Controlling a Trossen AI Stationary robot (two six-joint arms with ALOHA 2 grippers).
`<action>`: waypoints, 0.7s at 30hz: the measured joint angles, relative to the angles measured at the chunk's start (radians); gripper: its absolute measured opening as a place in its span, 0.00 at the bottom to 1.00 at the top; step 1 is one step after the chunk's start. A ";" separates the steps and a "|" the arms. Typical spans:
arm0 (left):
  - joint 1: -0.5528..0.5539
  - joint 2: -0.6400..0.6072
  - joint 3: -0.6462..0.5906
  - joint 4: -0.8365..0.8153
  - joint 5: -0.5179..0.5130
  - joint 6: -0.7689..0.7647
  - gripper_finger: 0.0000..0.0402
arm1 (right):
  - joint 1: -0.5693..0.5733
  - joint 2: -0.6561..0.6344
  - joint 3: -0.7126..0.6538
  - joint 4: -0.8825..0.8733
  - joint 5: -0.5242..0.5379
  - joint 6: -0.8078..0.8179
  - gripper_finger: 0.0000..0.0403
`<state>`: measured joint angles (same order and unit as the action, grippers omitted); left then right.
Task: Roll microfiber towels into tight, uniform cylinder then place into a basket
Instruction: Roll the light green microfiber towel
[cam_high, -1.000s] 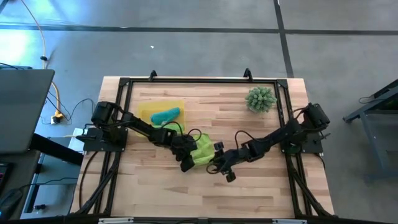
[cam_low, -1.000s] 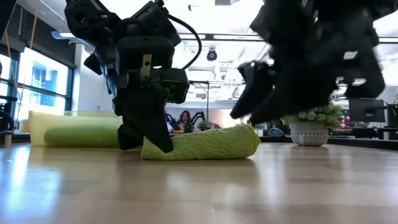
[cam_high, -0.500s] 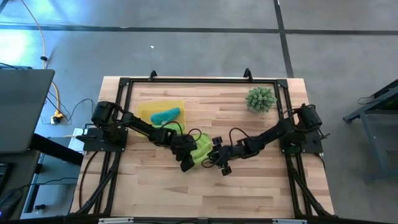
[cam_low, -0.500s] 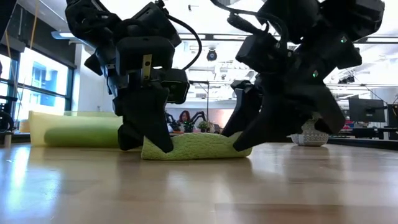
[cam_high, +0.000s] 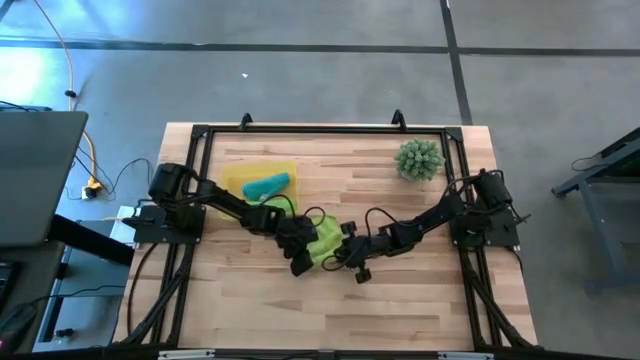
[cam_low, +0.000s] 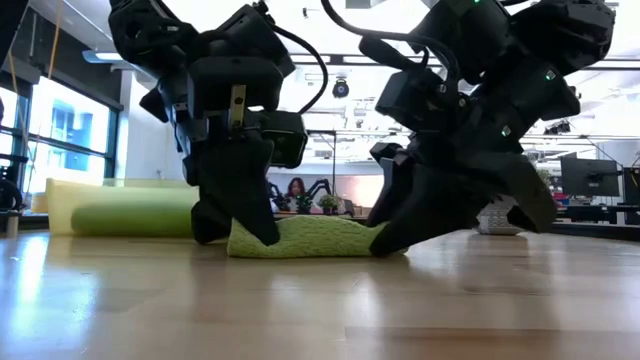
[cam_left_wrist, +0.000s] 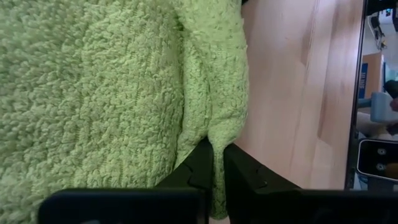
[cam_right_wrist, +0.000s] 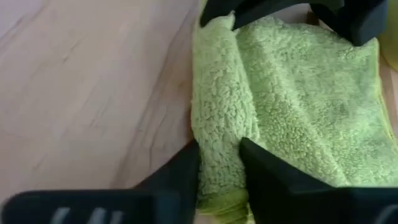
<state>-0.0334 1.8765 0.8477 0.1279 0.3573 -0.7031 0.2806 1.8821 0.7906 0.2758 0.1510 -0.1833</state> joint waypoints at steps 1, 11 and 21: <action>0.000 0.001 0.006 -0.003 0.002 0.000 0.04 | 0.000 0.000 0.000 -0.003 0.003 0.000 0.22; 0.011 -0.025 0.073 -0.138 0.021 0.166 0.14 | -0.012 0.001 -0.002 -0.018 -0.073 0.124 0.03; -0.032 -0.187 0.094 -0.297 -0.160 0.402 0.18 | -0.125 0.005 -0.005 0.037 -0.493 0.449 0.01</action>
<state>-0.0654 1.6894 0.9417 -0.1688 0.1978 -0.3012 0.1559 1.8875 0.7856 0.3128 -0.3416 0.2652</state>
